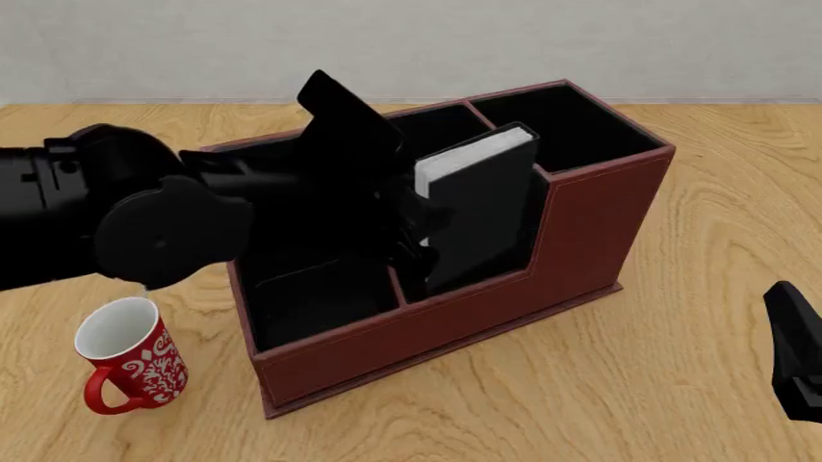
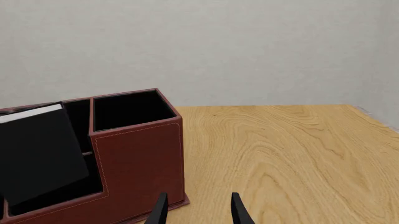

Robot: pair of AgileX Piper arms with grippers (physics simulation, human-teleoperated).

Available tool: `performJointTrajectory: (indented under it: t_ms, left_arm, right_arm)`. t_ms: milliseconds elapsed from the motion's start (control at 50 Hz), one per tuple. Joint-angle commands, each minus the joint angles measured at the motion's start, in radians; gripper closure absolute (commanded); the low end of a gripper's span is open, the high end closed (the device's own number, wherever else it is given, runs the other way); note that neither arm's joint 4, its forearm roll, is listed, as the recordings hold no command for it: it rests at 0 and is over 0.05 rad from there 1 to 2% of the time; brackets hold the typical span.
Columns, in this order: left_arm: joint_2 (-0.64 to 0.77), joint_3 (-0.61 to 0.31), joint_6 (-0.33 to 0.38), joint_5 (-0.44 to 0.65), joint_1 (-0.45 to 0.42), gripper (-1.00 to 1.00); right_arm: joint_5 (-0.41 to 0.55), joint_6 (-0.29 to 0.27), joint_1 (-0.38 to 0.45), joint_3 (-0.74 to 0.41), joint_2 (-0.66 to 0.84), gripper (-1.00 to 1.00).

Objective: Pick up the book and place it in the back compartment of the caddy.

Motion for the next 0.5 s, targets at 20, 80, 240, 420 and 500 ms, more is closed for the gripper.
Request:
performJointTrajectory:
  t_ms: [20, 80, 240, 420, 500]
  left_arm:
    - [0.009, -0.019, 0.025, -0.004, 0.016, 1.0]
    - [0.02, -0.017, 0.024, -0.011, 0.016, 1.0]
    - [0.035, -0.021, 0.023, -0.014, 0.032, 1.0]
    - [0.046, 0.0, 0.008, -0.05, 0.052, 1.0]
    - [0.053, 0.006, 0.008, -0.063, 0.05, 1.0]
  right_arm:
    - [0.0, 0.0, 0.0, 0.0, 0.0, -1.0]
    - [0.0, 0.0, 0.0, 0.0, 0.0, -1.0]
    - [0.0, 0.0, 0.0, 0.0, 0.0, -1.0]
    - [0.0, 0.0, 0.0, 0.0, 0.0, -1.0]
    - [0.0, 0.0, 0.0, 0.0, 0.0, -1.0]
